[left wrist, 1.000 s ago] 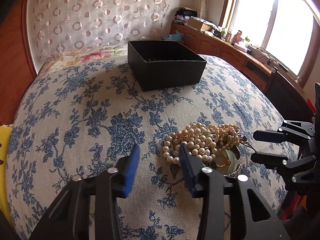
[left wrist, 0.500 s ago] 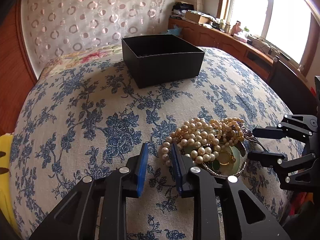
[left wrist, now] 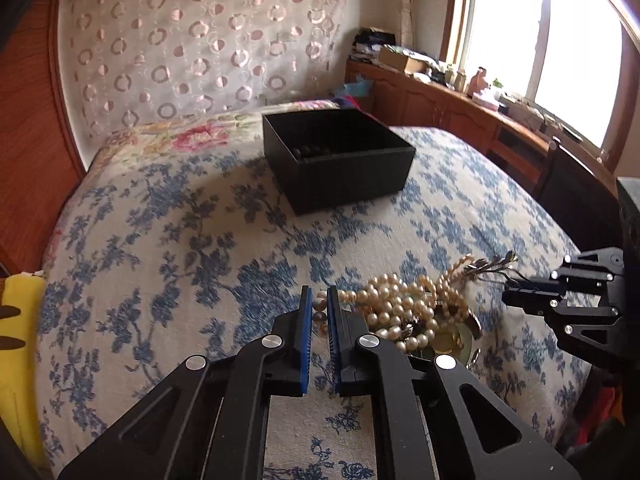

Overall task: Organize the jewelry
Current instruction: 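Grasp the silver hair comb with the right tool while the left tool grasps a pearl necklace, then lift the comb and pearl necklace and carry both over the black box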

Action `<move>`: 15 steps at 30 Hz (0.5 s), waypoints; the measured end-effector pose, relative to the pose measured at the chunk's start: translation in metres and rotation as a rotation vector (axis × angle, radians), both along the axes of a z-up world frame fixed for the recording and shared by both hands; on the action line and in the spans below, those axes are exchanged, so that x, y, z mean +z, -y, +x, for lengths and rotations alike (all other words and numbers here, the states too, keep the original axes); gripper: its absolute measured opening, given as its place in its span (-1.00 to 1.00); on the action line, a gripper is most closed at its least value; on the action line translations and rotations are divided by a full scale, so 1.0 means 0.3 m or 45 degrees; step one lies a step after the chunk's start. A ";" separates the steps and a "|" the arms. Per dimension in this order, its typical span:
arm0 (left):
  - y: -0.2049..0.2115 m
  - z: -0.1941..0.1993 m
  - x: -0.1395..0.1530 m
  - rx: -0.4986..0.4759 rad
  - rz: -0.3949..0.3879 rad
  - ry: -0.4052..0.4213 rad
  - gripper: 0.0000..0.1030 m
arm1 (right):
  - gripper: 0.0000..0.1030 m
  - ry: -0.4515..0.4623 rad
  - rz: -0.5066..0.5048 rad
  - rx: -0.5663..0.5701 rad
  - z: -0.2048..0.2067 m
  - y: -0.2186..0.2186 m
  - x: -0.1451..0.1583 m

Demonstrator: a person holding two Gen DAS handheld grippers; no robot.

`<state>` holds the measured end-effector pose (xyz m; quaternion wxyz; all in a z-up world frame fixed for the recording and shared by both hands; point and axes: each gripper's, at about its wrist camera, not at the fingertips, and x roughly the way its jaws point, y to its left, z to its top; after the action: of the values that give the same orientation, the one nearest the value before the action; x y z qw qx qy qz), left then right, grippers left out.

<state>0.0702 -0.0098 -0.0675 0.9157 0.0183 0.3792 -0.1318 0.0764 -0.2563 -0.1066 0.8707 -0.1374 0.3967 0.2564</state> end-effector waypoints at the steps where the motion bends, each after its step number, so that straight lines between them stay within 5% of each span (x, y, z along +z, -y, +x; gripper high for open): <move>1: -0.007 -0.001 0.016 0.012 -0.005 0.017 -0.87 | -0.95 -0.003 0.013 0.000 0.003 0.007 0.004; 15: -0.016 -0.001 0.179 0.037 -0.055 0.173 -0.87 | -0.96 0.065 0.073 -0.011 0.004 0.040 0.077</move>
<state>0.0699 -0.0052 -0.0138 0.9413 0.0020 0.3133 -0.1253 0.0775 -0.2681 -0.0835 0.8851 -0.1172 0.3674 0.2604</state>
